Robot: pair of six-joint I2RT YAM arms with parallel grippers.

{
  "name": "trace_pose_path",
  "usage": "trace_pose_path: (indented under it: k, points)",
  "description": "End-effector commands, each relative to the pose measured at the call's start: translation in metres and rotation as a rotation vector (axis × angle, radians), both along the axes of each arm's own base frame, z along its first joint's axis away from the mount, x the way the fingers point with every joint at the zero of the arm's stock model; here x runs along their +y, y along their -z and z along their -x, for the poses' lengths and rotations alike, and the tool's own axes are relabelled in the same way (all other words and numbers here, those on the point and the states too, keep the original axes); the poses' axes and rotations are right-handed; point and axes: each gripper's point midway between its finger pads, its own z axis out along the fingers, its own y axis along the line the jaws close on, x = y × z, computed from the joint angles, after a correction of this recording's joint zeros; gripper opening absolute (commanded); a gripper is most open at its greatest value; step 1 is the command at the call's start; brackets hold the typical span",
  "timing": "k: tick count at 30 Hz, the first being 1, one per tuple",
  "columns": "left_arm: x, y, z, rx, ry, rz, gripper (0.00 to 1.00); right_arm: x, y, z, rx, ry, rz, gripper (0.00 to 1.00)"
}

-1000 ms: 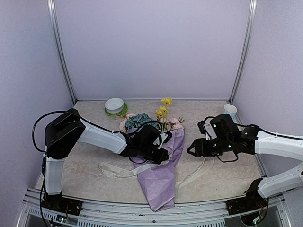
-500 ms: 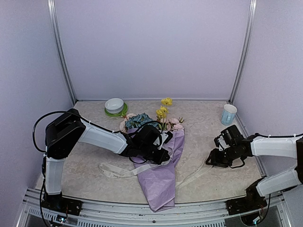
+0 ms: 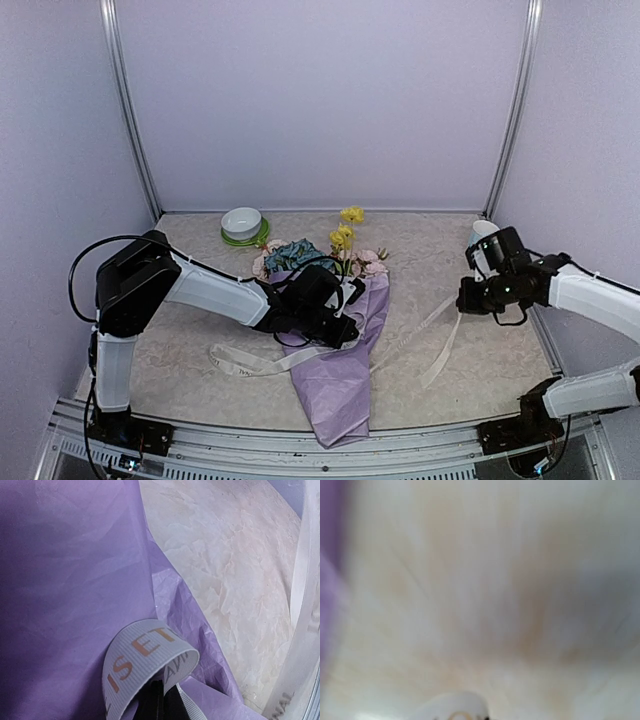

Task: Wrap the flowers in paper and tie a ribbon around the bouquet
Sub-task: Cross the ribbon over the folded bouquet.

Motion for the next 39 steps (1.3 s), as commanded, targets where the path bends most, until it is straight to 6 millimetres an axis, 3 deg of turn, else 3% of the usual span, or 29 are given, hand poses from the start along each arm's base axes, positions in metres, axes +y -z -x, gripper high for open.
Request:
trace_pose_path:
  k: [1, 4, 7, 12, 16, 18, 23, 27, 32, 34, 37, 39]
  points:
    - [0.010, 0.012, 0.005, 0.014, -0.007, -0.072, 0.00, -0.025, -0.126, -0.014, -0.279, 0.016, 0.085, 0.00]
    - [0.012, 0.011, 0.003, 0.008, -0.015, -0.082, 0.00, -0.015, -0.200, -0.013, -0.435, -0.054, 0.024, 0.00]
    - [0.014, 0.010, 0.002, 0.002, -0.019, -0.088, 0.00, 0.015, -0.255, -0.008, -0.548, -0.211, -0.092, 0.00]
    - [0.016, 0.007, 0.000, -0.003, -0.030, -0.093, 0.00, 0.090, -0.271, 0.008, -0.550, -0.529, -0.349, 0.00]
    - [0.018, 0.002, -0.001, 0.009, -0.029, -0.068, 0.00, 0.152, -0.303, 0.049, -0.666, -0.810, -0.597, 0.00]
    - [0.017, -0.002, -0.003, 0.018, -0.029, -0.042, 0.00, 0.176, -0.300, 0.069, -0.663, -0.922, -0.688, 0.00]
    - [0.014, -0.018, -0.008, 0.008, -0.014, 0.008, 0.00, 0.237, -0.247, 0.118, -0.531, -1.181, -0.715, 0.00]
    - [0.015, -0.019, -0.014, 0.016, -0.004, 0.027, 0.00, 0.266, -0.216, 0.154, -0.488, -1.328, -0.729, 0.00]
    - [0.018, -0.012, -0.018, 0.039, 0.000, 0.040, 0.00, 0.301, -0.166, 0.150, -0.416, -1.338, -0.592, 0.00]
    - [0.018, -0.011, -0.018, 0.045, 0.009, 0.048, 0.00, 0.319, -0.156, 0.153, -0.428, -1.381, -0.522, 0.00]
    - [0.018, -0.008, -0.017, 0.052, 0.021, 0.051, 0.00, 0.346, -0.154, 0.152, -0.470, -1.453, -0.475, 0.00]
    - [0.018, -0.007, -0.018, 0.051, 0.031, 0.054, 0.00, 0.361, -0.157, 0.142, -0.516, -1.468, -0.443, 0.00]
